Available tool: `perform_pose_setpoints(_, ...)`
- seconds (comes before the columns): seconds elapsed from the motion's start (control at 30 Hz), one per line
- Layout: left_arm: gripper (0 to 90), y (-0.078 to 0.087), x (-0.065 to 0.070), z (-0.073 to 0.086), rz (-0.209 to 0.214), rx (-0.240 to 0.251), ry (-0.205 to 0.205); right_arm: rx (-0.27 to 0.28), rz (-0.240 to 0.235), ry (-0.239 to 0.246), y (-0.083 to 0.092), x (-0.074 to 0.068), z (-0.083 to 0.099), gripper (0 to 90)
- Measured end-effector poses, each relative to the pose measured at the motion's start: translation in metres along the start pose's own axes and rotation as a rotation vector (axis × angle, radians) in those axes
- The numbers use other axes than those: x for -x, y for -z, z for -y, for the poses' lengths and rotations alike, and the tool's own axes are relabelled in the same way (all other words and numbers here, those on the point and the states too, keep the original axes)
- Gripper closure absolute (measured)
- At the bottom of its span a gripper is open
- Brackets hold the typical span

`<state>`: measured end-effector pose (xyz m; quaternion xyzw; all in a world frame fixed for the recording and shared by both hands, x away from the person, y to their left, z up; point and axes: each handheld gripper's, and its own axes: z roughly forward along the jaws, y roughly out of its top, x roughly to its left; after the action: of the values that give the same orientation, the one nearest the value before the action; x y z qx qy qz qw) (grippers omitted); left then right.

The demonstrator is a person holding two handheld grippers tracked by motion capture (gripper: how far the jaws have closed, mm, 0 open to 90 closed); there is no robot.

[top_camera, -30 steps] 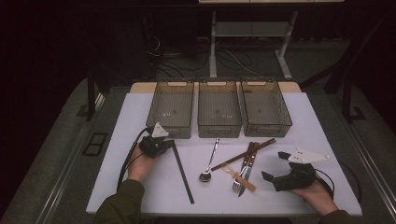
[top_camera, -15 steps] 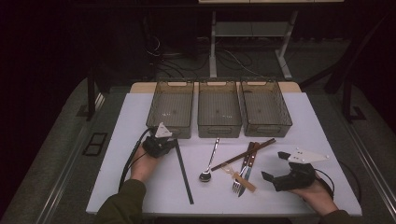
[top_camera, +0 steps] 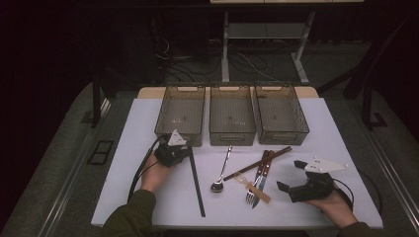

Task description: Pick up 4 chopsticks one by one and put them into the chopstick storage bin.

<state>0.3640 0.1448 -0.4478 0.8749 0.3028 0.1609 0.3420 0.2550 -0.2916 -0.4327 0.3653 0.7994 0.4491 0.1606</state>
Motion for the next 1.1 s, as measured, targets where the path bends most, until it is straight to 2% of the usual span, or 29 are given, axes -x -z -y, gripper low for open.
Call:
perform_pose_setpoints(0.33, 89.8, -0.003, 0.001, -0.002, 0.016, 0.006, -0.007, -0.001, 0.0, 0.0, 0.0, 0.0, 0.0, 1.0)
perform_pose_setpoints(1.1, 89.8, -0.017, 0.017, -0.018, 0.055, 0.009, -0.065, 0.002, 0.002, -0.002, 0.001, 0.0, 0.0, 1.0)
